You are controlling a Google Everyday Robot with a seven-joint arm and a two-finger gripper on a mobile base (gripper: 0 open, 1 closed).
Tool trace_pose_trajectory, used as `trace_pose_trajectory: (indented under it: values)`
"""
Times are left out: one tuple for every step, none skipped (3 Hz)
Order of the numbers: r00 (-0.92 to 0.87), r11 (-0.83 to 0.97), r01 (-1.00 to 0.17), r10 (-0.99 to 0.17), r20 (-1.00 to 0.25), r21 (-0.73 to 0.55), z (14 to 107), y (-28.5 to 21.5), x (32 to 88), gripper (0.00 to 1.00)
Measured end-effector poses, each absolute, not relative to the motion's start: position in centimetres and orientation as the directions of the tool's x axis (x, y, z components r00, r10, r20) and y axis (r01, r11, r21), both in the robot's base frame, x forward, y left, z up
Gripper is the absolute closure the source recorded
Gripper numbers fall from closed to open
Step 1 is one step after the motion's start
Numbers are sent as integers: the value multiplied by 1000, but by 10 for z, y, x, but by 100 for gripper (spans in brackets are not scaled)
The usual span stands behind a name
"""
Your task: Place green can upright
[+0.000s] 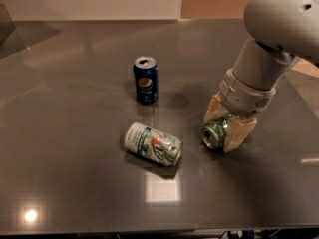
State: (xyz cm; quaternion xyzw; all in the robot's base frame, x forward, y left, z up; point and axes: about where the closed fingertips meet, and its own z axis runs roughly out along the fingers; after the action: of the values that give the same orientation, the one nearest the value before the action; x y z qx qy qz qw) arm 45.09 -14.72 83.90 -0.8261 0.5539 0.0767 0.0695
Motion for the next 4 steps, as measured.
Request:
trace_pose_trajectory:
  values:
    - [366,-369,-929,-905,-216,-29,845,-146,453,63]
    - [341,-345,-938,-905,-256,-31,856,-145,457,86]
    - [265,-275,-961,-904,-335,-19,870,-144,469,100]
    - [156,-172,-985,-886,-436,-3,887,-141,490,100]
